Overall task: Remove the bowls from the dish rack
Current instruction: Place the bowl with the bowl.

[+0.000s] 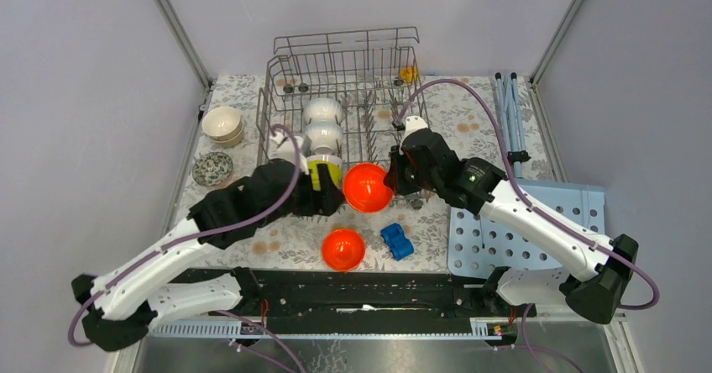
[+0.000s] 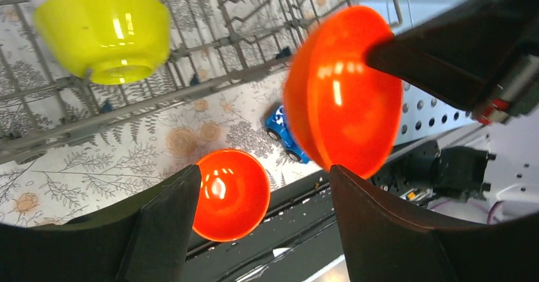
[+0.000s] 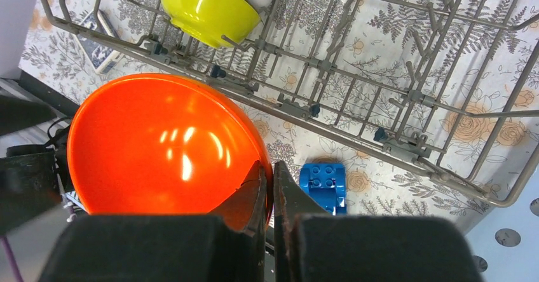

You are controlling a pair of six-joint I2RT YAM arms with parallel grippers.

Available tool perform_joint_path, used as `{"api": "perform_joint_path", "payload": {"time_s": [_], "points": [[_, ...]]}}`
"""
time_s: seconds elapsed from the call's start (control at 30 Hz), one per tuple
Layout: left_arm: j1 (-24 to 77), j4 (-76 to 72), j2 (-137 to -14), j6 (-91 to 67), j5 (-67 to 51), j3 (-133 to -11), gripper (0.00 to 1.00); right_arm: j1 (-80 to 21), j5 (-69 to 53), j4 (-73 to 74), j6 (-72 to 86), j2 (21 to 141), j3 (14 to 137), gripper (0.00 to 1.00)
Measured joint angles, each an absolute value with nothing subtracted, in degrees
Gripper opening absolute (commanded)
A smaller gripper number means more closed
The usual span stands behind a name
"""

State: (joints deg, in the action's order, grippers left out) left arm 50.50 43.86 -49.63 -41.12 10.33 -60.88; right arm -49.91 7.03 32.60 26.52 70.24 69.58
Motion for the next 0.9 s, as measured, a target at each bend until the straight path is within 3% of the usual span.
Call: {"api": "perform_joint_path", "payload": {"time_s": [0.2,0.4,0.57,0.8,0.87,0.9], "points": [[64.64,46.87,-57.95,-42.57,23.22,-68.64,0.69,-50.61,8.16,32.97,26.11,71.92,70.52,0.00],[66.46,48.16,-61.76,-43.66,30.76,-70.06,0.49,-50.83,8.88,32.99,26.13,72.25,70.54,0.00],[66.59,49.82,-63.70,-44.25,34.57,-70.06,0.42,-51.35,9.23,32.93,26.20,72.25,70.54,0.00],[66.83,49.28,-66.17,-45.25,36.10,-70.08,0.14,-52.21,9.58,32.91,26.37,72.27,70.54,0.00],[66.87,49.19,-66.28,-45.45,36.32,-70.08,0.00,-52.45,9.63,32.91,26.50,72.27,70.54,0.00],[66.87,49.21,-66.28,-45.67,36.60,-70.08,0.00,-52.53,9.63,32.91,26.70,72.27,70.54,0.02]]}}
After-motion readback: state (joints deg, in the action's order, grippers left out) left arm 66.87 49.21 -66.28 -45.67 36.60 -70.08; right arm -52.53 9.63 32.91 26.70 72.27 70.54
